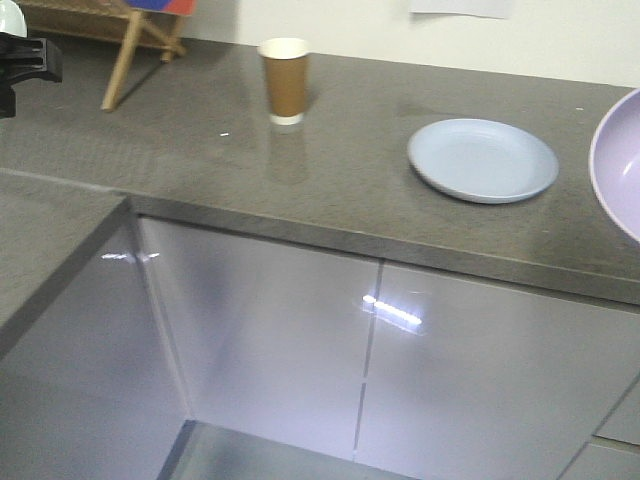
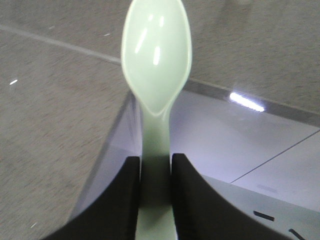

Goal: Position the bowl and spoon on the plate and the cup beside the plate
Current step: 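Drive the base, holding spoon and bowl, toward the counter with the plate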

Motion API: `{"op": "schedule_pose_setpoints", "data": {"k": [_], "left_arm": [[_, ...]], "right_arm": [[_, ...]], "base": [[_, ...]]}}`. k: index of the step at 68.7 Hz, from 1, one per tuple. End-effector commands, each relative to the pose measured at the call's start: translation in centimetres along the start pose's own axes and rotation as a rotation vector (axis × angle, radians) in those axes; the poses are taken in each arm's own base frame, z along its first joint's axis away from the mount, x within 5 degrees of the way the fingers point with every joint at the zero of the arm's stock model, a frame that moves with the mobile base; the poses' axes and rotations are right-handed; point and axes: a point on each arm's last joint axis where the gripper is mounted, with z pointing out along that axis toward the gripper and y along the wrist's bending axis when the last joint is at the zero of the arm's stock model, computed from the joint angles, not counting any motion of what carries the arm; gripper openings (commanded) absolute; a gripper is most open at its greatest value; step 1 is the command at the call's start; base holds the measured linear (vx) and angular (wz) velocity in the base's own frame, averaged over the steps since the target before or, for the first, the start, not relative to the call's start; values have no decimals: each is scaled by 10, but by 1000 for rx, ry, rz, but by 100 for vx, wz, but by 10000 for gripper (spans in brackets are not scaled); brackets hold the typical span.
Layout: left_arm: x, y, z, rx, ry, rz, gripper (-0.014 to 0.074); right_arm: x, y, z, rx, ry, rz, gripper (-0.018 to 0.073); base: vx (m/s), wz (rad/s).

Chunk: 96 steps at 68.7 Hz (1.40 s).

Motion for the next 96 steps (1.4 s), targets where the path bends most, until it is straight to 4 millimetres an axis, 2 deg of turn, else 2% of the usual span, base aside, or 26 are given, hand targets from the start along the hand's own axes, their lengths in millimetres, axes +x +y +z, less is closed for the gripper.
{"op": "schedule_pose_setpoints", "data": {"k": [1,42,96], "left_arm": [[-7,3,-16,25,-93,-5,-6],[-7,3,-16,26,-94,-5,-6],[-7,3,-16,26,-94,-5,-6]], "right_arm": [[-10,-1,-10,13,-99,-8,-6],[-10,-1,-10,13,-99,-8,-6],[-10,-1,-10,13,-99,-8,-6]], "base": [[12,-52],[13,-43],[14,-10]]}}
